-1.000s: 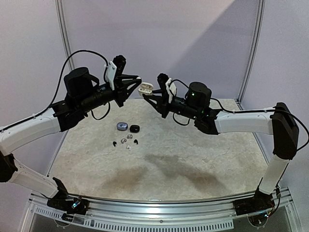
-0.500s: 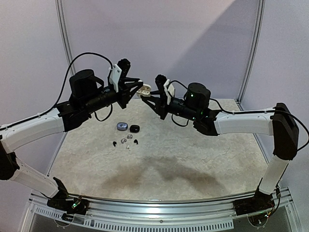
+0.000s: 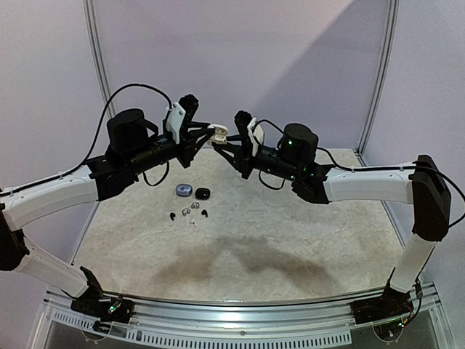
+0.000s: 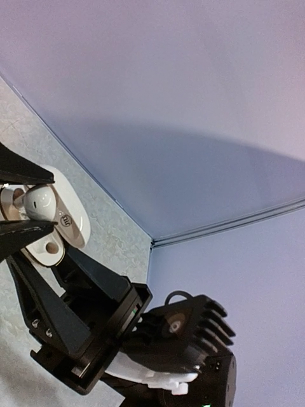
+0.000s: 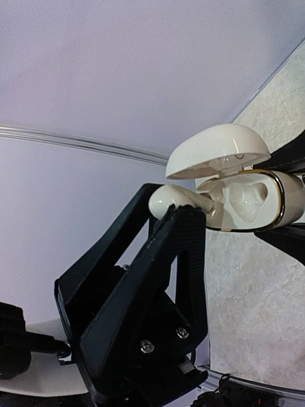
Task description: Insert the wireless bluetooth earbuds into the charging case
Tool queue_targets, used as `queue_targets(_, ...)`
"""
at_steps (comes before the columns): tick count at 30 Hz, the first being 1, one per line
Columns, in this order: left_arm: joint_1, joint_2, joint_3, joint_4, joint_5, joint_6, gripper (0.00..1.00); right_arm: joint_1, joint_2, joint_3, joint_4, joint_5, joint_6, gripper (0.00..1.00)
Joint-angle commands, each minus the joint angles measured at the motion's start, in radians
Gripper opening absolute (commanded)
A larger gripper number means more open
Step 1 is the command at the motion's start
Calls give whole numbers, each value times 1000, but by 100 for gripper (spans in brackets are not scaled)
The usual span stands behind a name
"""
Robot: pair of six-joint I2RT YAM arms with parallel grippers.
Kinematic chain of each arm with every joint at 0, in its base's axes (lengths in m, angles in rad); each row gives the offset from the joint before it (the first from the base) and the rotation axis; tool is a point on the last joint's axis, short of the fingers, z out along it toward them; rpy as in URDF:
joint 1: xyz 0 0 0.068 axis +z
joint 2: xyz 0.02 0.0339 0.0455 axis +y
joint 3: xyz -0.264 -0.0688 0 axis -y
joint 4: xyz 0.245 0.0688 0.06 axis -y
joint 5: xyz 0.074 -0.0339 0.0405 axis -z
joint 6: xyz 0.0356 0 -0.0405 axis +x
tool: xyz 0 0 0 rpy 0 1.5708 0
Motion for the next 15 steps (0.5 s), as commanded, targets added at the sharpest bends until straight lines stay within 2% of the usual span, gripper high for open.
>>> queue_targets(1, -10, -2, -7, 11, -39, 26, 0, 7, -40, -4, 3, -1, -1, 0)
queue_targets(15, -6, 13, 0, -15, -54, 56, 0, 7, -37, 7, -17, 6, -11, 0)
